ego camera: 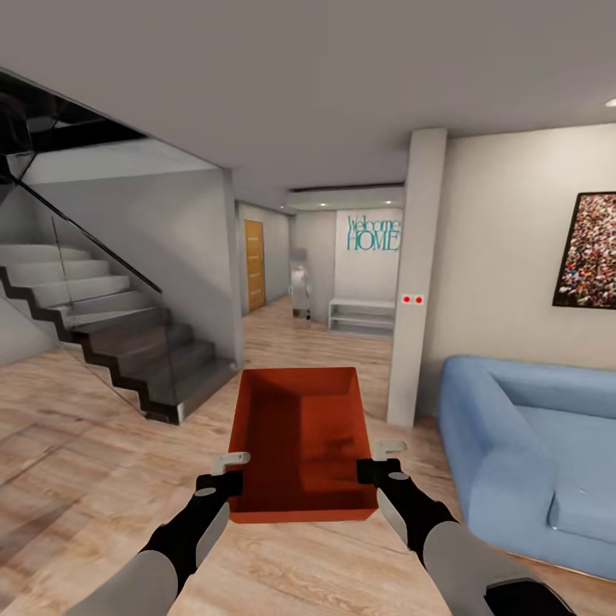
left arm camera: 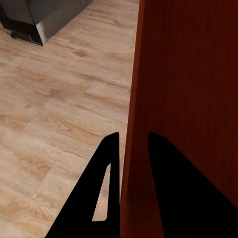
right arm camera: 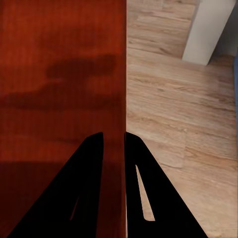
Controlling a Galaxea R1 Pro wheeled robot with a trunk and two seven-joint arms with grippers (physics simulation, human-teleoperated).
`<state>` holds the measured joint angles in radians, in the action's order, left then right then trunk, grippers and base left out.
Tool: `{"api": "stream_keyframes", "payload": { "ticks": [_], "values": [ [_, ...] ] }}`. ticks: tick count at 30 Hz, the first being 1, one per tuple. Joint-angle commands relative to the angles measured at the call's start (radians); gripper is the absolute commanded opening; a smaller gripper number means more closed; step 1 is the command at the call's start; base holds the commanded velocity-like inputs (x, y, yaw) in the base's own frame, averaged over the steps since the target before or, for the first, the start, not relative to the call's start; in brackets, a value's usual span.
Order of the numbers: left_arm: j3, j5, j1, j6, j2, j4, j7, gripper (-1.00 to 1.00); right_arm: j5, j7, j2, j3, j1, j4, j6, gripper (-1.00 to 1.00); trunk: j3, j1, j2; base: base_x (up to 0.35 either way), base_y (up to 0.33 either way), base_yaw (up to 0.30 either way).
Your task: Move the two storage containers from the living room to the garage. In the garage, place one container on the floor and stack the other container on top of it (either order is fine).
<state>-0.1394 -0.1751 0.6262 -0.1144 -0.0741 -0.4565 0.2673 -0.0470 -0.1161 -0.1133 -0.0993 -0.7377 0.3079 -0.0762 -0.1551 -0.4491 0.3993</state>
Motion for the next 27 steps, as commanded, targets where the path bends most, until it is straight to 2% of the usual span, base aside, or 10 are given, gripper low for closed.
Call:
{"api": "stream_keyframes", "payload": {
  "ticks": [1, 19, 23, 27],
  "values": [
    [0.057, -0.009, 0.0, -0.007, 0.022, 0.001, 0.015, -1.0, 0.007, -0.005, 0.001, -0.004, -0.001, 0.005, 0.013, -1.0, 0.0, -0.001, 0.001, 0.324, 0.0, 0.0],
    [0.057, -0.01, 0.0, -0.005, 0.035, 0.001, 0.011, -1.0, 0.007, -0.005, 0.002, -0.002, 0.0, 0.005, 0.014, -1.0, 0.0, -0.001, 0.001, 0.324, 0.0, 0.0],
    [0.057, -0.011, 0.0, -0.006, 0.055, 0.001, 0.011, -1.0, 0.007, -0.005, 0.002, -0.002, -0.001, 0.005, 0.015, -1.0, 0.0, -0.001, 0.001, 0.324, 0.0, 0.0],
    [0.056, -0.012, 0.0, -0.007, 0.061, 0.001, 0.01, -1.0, 0.007, -0.005, 0.002, -0.002, -0.001, 0.005, 0.015, -1.0, 0.0, -0.001, 0.001, 0.324, 0.0, 0.0]
  ]
}}
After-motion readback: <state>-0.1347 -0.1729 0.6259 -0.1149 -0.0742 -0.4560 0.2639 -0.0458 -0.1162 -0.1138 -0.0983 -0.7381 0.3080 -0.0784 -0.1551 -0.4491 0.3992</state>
